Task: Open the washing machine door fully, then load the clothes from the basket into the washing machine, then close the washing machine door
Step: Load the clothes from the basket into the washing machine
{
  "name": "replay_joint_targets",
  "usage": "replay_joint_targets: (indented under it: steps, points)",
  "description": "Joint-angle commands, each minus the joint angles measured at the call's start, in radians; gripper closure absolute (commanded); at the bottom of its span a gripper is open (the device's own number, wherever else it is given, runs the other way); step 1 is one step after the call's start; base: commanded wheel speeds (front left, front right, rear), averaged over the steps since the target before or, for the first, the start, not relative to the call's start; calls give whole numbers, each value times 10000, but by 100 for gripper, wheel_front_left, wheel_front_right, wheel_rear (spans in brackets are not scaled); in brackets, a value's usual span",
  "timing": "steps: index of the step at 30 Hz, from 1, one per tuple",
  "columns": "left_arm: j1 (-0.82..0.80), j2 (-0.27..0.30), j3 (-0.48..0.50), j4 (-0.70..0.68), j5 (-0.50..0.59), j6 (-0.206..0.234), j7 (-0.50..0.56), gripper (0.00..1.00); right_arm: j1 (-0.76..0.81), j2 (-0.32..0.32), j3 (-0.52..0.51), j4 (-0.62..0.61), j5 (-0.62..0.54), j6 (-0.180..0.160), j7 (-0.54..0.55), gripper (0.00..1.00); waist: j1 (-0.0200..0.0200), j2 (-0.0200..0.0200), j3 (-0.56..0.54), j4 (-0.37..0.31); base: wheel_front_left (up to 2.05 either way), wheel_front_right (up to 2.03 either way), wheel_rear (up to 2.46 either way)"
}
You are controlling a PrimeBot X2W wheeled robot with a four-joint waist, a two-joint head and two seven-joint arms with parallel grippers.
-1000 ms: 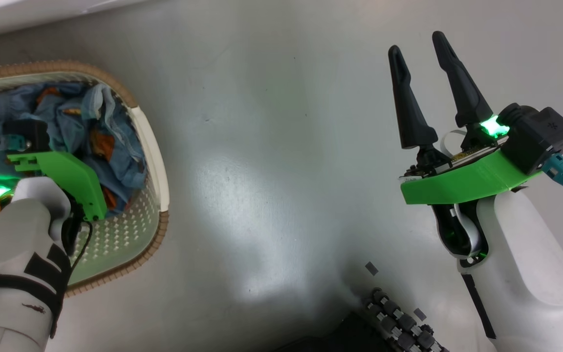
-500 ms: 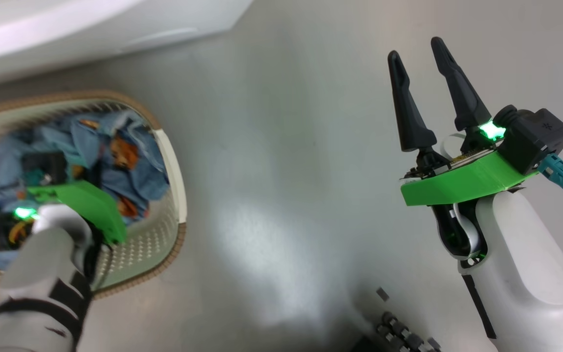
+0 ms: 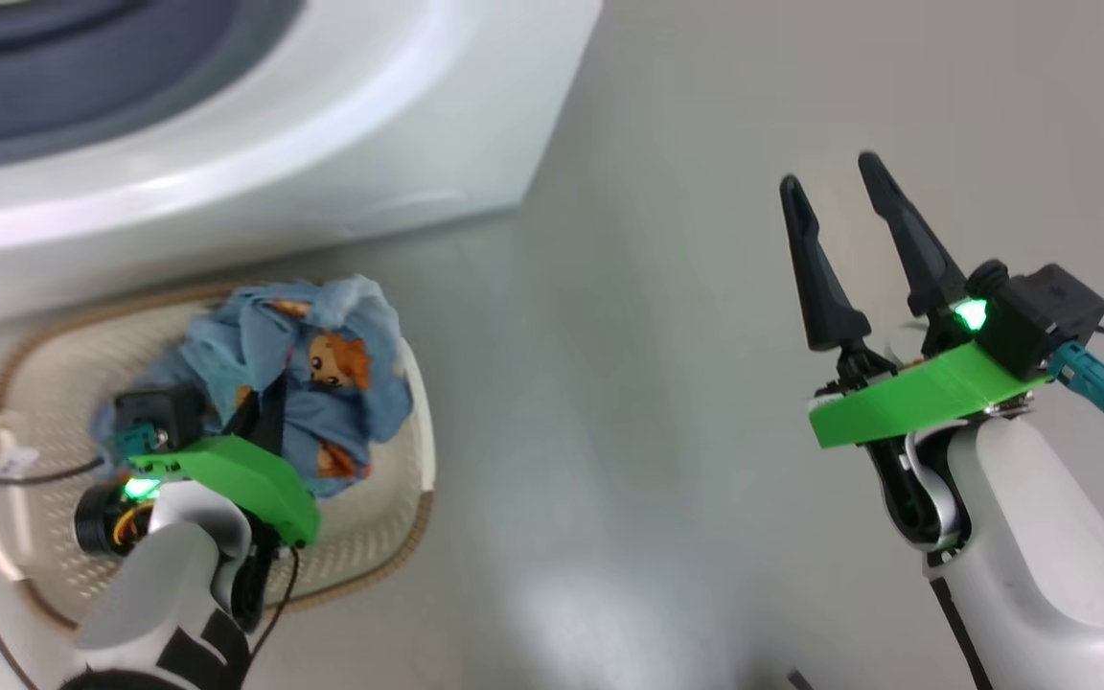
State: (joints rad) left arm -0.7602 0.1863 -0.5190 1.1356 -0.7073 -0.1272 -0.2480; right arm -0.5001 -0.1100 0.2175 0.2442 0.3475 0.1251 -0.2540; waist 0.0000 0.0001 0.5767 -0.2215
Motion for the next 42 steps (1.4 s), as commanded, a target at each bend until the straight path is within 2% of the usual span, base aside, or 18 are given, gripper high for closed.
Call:
replay_joint_targets:
  steps: [1, 5, 22, 30, 37, 42]
  points:
    - [432, 270, 412, -513, -68, -31, -133, 100, 387, -116, 88, -131, 92, 56, -78, 0, 0, -1, -1245, 707, 0, 0, 0]
    - [1078, 367, 857, -1546, 254, -8, -135, 100, 665, -237, 53, 19, 147, 56, -78, 0, 0, -1, -1868, 1014, 0, 0, 0]
    - [3792, 4, 2610, -5029, 1546, 288, -137, 100, 1836, -591, 99, 493, 396, 56, -78, 0, 0, -1, -4141, 1963, 0, 0, 0]
    - [4722, 72, 3120, -6877, 2094, 790, -137, 100, 2313, -709, 72, 558, 474, 56, -78, 0, 0, -1, -4795, 2251, 0, 0, 0]
    - [5365, 203, 3133, -8444, 2360, 1360, -57, 100, 2562, -802, 78, 554, 503, 56, -78, 0, 0, -1, -5085, 2329, 0, 0, 0]
    - [5634, 306, 3179, -9169, 2413, 1591, -1, 100, 2610, -817, 29, 494, 469, 56, -78, 0, 0, -1, -5065, 2321, 0, 0, 0]
